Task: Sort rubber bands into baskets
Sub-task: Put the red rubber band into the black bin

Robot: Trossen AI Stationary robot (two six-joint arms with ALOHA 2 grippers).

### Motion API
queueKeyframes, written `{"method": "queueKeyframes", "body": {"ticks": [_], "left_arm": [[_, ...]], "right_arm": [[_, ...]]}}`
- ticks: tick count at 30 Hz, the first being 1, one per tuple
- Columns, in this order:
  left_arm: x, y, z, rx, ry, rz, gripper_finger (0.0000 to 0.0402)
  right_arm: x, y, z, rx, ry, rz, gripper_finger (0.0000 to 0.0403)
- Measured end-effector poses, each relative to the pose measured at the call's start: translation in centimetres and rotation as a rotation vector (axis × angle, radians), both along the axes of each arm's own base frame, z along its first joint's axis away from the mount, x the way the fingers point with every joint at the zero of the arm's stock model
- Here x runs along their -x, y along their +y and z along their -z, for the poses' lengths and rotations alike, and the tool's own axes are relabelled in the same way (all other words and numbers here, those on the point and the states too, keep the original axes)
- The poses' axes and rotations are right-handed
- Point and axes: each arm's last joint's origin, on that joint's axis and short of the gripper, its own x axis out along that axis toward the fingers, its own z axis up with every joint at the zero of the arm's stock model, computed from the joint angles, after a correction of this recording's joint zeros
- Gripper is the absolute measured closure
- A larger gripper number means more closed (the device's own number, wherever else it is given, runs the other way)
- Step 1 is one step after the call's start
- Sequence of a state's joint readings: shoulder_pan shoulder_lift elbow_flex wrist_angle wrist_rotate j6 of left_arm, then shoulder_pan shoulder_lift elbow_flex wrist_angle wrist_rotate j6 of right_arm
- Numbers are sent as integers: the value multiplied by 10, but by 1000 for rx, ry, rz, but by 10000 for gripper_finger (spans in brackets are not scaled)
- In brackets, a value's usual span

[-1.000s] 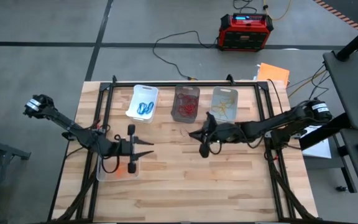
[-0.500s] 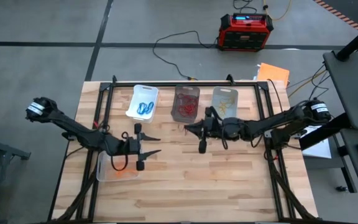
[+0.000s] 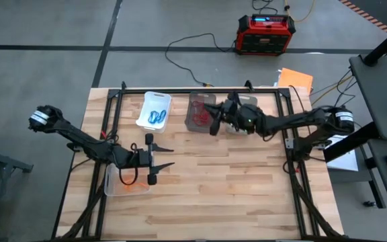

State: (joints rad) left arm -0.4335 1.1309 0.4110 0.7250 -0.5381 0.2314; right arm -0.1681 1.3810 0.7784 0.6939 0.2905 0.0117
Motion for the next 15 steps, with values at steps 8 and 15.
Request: {"method": "queueKeyframes", "body": {"ticks": [8,15], "left_arm": [[0,0,0,0,-1,-2,208],[0,1,0,4,-2,-7,208]], "right_arm": [[-2,-42,19,-41,5,124,394],[-26,-73,32,-74,22,181,394]]}}
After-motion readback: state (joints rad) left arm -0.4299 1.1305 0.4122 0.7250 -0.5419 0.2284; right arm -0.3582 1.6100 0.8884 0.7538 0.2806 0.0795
